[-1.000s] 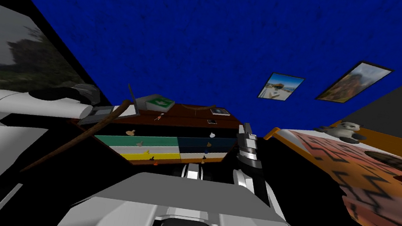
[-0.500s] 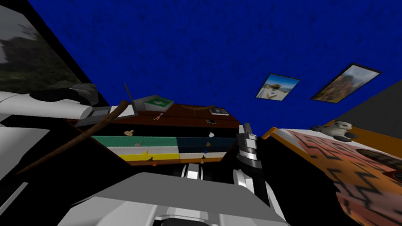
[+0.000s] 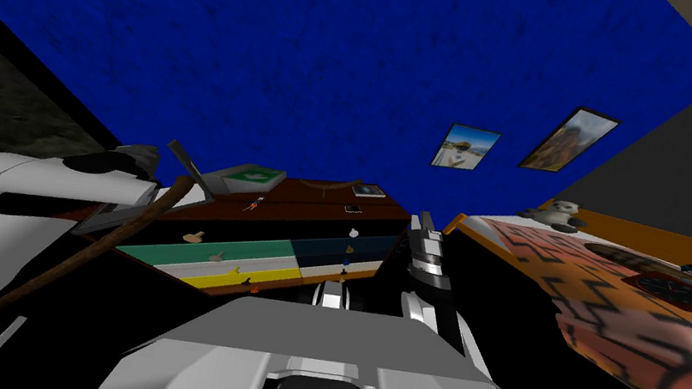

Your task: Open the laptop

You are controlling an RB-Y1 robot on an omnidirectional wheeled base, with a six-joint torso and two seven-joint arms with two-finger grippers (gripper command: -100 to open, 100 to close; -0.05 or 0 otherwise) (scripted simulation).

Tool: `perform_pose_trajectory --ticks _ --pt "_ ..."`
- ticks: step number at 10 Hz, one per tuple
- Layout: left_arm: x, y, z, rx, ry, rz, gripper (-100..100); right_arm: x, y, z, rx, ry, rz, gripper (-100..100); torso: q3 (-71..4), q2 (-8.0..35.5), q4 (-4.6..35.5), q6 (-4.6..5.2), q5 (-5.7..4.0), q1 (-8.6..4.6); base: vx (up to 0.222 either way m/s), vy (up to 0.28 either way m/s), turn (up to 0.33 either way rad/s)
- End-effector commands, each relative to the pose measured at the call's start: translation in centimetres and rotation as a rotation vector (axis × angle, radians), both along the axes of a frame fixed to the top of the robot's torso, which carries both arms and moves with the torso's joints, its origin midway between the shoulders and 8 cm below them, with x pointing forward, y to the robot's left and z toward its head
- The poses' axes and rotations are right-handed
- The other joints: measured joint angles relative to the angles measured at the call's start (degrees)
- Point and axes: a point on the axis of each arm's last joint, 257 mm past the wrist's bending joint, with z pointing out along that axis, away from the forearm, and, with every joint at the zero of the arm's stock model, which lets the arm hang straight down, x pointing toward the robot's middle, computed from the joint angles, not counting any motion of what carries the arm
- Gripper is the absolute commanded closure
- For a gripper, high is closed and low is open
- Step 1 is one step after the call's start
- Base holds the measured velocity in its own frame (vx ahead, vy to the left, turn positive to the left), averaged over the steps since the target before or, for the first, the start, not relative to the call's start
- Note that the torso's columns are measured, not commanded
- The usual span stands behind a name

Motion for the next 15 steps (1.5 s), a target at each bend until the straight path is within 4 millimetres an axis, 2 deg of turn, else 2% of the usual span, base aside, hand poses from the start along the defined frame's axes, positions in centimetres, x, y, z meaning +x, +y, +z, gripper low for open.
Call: perform_pose_trajectory --ticks 1,7,9,10,11,15 --pt "-1.1 1.5 0.2 0.066 0.090 0.061 -100 0.0 0.0 0.0 0.000 0.000 0.000 0 -0.04 -0.05 -0.02 0.02 -0.02 -0.07 0.059 -0.072 -0.062" --pt "-3.9 4.2 0.9 0.202 0.279 0.193 -100 0.0 0.0 0.0 0.000 0.000 0.000 0 -0.45 -0.65 -0.33 0.69 -0.11 -0.45 0.042 -0.077 -0.084" --pt "-4.0 4.4 0.9 0.185 0.264 0.195 -100 0.0 0.0 0.0 0.000 0.000 0.000 0 -0.35 -0.48 -0.22 0.42 -0.09 -0.22 0.002 -0.020 0.015" --pt "-4.1 4.4 0.8 0.184 0.264 0.195 100 0.0 0.0 0.0 0.000 0.000 0.000 0 -0.17 -0.22 -0.09 0.20 -0.03 -0.03 0.000 0.000 0.000" --pt "-3.8 4.5 0.5 0.153 0.188 0.175 100 0.0 0.0 0.0 0.000 0.000 0.000 0 -0.03 -0.03 -0.01 0.06 0.00 0.00 -0.013 0.002 0.090" --pt "-3.5 4.5 -0.1 0.106 0.076 0.146 100 0.0 0.0 0.0 0.000 0.000 0.000 0 0.01 0.02 0.00 0.01 -0.04 -0.11 -0.023 0.000 0.079"
